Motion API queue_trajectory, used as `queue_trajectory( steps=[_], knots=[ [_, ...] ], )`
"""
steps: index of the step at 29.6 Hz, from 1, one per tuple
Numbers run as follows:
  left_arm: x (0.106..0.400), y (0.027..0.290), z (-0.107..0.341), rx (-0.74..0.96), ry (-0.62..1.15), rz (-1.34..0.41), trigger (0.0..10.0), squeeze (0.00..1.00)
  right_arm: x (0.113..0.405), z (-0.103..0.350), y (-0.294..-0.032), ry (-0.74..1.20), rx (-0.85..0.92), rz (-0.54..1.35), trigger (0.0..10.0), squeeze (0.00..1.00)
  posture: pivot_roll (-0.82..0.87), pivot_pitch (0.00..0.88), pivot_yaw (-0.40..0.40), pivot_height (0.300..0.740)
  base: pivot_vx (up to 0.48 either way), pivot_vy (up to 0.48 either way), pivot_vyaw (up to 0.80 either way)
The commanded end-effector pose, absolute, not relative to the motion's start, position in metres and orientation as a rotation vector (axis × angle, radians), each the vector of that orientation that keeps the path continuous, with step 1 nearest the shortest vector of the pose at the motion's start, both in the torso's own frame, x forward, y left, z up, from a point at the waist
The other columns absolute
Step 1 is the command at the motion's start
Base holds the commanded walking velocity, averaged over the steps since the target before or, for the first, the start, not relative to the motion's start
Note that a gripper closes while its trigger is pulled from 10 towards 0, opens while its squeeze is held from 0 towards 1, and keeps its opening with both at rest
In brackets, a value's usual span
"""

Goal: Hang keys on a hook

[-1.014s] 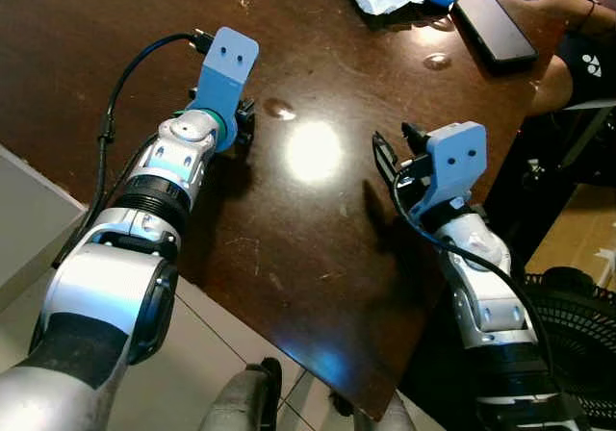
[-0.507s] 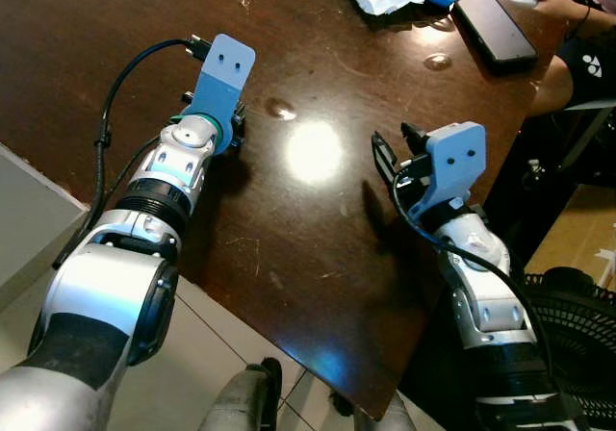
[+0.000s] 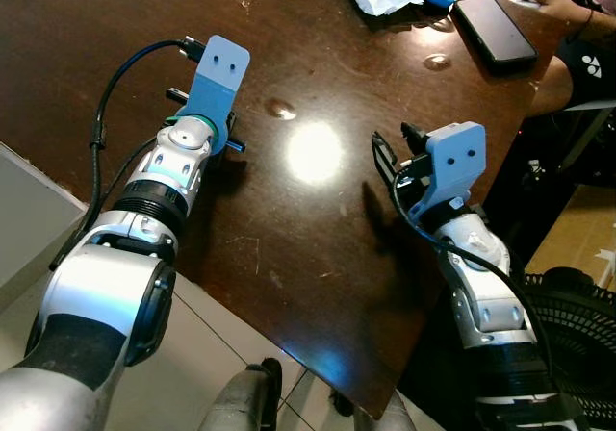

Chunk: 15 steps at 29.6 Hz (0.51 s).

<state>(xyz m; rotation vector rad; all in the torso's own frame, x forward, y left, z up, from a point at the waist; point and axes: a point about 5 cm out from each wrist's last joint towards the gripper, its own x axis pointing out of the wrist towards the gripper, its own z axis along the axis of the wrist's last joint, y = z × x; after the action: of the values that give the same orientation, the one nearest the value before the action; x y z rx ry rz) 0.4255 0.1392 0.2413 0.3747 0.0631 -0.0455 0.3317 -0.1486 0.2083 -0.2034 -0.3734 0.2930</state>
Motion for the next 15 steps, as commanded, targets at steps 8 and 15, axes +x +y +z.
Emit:
queue_trajectory(
  steps=[8, 15],
  knots=[
    [0.424, 0.15, 0.273, 0.46, -0.126, 0.044, 0.0, 0.0, 0.335, 0.205, -0.147, -0.36, -0.193, 0.3, 10.0, 0.0, 0.02, 0.291, 0.105, 0.74, 0.0, 0.0, 0.0],
    [0.411, 0.147, 0.322, 0.445, -0.329, 0.049, 10.0, 0.0, 0.339, 0.207, -0.142, -0.374, -0.186, 0.311, 10.0, 0.0, 0.04, 0.249, 0.108, 0.74, 0.0, 0.0, 0.0]
  ],
)
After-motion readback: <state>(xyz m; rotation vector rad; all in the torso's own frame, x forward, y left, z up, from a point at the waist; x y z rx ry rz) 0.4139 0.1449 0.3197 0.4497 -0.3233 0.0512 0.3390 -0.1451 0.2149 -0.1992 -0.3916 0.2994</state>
